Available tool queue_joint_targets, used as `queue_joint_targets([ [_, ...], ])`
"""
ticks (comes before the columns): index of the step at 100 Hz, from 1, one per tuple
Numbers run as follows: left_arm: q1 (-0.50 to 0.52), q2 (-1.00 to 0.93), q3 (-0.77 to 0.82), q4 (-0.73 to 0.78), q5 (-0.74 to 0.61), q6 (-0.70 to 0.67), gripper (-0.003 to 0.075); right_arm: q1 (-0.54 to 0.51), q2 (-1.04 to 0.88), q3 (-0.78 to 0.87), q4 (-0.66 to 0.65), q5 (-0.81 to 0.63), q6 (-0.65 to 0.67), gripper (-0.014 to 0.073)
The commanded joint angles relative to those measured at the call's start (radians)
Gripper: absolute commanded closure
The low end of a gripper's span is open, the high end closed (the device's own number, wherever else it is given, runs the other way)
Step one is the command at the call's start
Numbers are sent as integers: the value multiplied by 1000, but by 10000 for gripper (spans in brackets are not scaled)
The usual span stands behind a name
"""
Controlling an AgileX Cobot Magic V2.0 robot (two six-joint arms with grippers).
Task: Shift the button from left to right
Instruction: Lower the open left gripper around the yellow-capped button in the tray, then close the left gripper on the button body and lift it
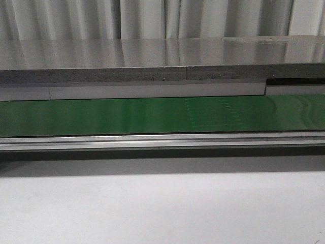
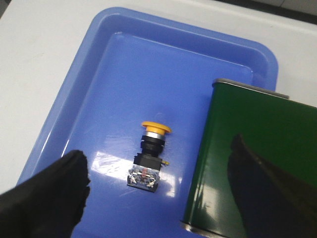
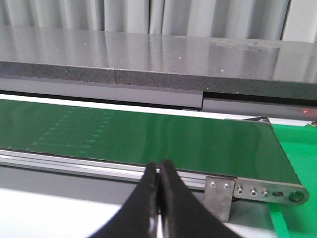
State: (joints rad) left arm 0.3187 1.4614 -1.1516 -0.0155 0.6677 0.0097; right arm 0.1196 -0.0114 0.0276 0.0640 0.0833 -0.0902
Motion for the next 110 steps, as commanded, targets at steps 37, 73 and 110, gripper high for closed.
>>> queue_joint_targets([
  [37, 6, 289, -211, 15, 9, 28, 174, 0, -19, -15, 2, -78, -2, 662],
  [73, 6, 401, -222, 68, 24, 29, 174, 0, -19, -15, 2, -78, -2, 662],
  [110, 6, 453, -222, 68, 9, 29, 174, 0, -19, -15, 2, -78, -2, 662],
])
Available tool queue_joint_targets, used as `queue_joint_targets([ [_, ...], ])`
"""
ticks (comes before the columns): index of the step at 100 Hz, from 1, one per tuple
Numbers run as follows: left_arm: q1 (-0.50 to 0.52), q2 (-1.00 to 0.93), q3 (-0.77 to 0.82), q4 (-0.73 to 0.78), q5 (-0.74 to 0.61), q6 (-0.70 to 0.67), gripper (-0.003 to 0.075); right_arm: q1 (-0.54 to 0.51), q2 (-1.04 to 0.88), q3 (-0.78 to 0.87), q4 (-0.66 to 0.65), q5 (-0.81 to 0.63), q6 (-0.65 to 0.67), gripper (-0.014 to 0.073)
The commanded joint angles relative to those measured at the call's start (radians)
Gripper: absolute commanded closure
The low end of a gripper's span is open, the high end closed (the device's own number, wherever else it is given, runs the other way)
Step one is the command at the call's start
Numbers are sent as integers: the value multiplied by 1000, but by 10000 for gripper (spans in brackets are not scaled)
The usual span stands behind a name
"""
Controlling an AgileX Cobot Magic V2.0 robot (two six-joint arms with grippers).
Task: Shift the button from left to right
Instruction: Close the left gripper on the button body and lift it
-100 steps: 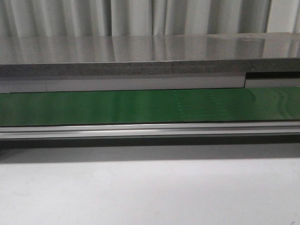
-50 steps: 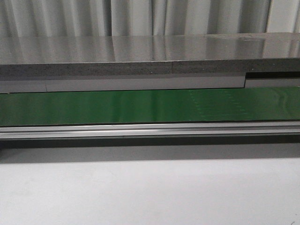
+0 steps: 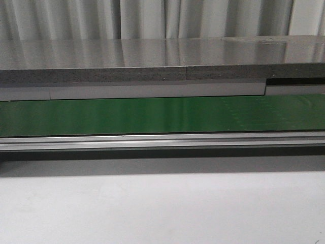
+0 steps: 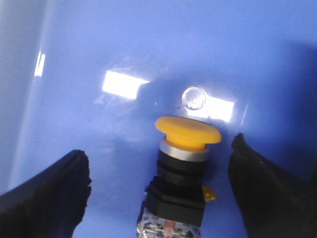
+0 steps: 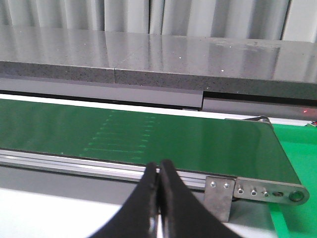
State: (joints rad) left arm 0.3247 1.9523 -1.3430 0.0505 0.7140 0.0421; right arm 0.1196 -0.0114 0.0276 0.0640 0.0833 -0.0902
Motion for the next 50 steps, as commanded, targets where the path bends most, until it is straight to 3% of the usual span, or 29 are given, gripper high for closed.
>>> queue_joint_targets([
  [1, 0, -36, -30, 2, -37, -3, 174, 0, -19, -15, 2, -78, -2, 662],
  [42, 0, 28, -28, 2, -41, -3, 176, 0, -19, -15, 2, -78, -2, 662],
  [50, 0, 28, -28, 2, -46, -3, 209, 0, -19, -15, 2, -78, -2, 662],
])
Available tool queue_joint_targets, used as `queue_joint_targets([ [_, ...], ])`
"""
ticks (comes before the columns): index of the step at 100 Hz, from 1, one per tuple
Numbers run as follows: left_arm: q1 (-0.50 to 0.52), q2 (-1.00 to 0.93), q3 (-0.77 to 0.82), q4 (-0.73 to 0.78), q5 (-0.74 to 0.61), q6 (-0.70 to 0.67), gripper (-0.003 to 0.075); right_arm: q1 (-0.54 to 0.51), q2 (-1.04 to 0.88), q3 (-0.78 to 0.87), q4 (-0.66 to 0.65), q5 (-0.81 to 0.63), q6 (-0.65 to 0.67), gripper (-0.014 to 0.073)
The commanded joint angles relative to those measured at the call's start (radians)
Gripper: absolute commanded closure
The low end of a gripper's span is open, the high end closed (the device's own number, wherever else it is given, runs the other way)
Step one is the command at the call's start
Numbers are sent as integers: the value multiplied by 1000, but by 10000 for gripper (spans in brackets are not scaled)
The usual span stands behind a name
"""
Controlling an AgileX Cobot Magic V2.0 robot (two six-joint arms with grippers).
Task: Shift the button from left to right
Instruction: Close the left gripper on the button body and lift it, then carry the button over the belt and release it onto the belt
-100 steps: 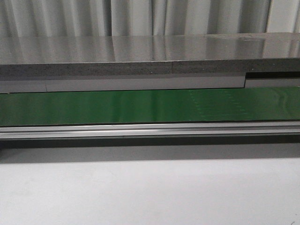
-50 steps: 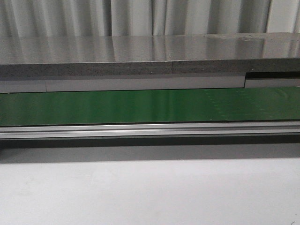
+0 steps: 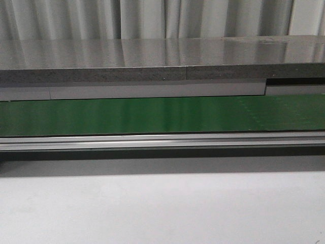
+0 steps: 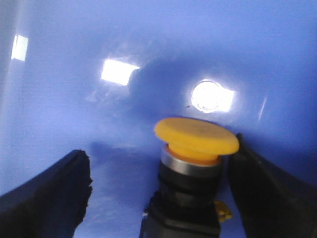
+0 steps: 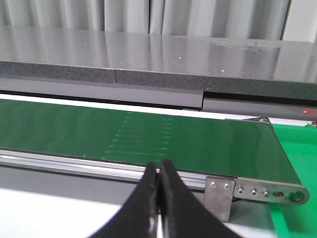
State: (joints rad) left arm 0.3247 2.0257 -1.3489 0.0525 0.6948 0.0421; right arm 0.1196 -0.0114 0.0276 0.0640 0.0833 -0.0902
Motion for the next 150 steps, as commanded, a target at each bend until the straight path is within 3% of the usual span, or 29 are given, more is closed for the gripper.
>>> queue_joint_targets([
  [1, 0, -45, -22, 0, -26, -3, 215, 0, -19, -15, 2, -78, -2, 662],
  [28, 0, -49, -22, 2, -18, -3, 569, 0, -19, -15, 2, -78, -2, 662],
  [49, 0, -113, -22, 2, -17, -3, 735, 0, -19, -15, 2, -78, -2, 662],
  [91, -49, -327, -22, -53, 36, 1, 740, 0, -19, -15, 2, -78, -2, 662],
  [124, -177, -327, -22, -53, 75, 1, 740, 0, -19, -15, 2, -78, -2, 662],
  [150, -213, -327, -22, -43, 75, 3, 739, 0, -19, -15, 2, -78, -2, 662],
])
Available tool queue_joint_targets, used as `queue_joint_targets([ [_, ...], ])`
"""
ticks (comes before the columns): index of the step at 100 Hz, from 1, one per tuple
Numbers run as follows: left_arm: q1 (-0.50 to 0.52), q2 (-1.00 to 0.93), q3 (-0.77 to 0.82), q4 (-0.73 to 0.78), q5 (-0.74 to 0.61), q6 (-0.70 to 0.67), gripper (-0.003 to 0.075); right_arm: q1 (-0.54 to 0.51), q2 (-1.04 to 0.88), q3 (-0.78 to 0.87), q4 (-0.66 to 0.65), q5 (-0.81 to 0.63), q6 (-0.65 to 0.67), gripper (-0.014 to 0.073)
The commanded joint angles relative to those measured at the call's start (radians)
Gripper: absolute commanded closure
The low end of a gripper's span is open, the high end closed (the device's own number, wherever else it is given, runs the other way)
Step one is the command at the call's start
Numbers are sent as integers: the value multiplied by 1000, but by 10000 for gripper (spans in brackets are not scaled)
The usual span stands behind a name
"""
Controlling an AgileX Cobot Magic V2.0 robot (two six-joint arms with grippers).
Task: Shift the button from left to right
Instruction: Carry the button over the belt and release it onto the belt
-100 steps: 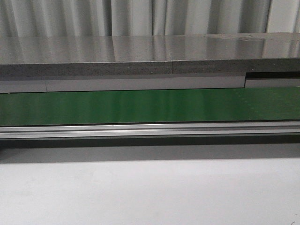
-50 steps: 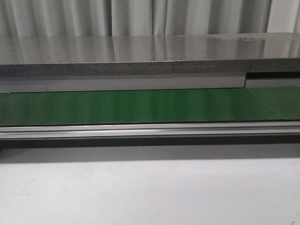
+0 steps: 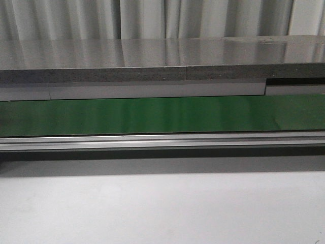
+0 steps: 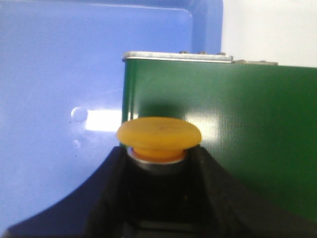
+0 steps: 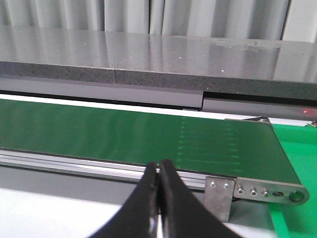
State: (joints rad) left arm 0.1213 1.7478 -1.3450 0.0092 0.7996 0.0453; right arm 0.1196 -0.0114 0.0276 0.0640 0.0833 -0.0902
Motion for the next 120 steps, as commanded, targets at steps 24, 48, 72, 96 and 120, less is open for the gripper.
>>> queue_joint_targets([
  [24, -10, -49, -13, -2, -23, 23, 738, 0, -19, -15, 2, -78, -2, 662],
  [48, -10, -27, -14, -9, -16, 24, 671, 0, -19, -15, 2, -78, -2, 662],
  [72, -10, -15, -14, -9, -15, 24, 386, 0, -19, -15, 2, -78, -2, 662],
  [96, -10, -15, -14, -9, -11, 24, 240, 0, -19, -15, 2, -78, -2, 662],
  [120, -14, -65, -14, -65, 2, 50, 236, 0, -19, -15, 2, -78, -2, 662],
])
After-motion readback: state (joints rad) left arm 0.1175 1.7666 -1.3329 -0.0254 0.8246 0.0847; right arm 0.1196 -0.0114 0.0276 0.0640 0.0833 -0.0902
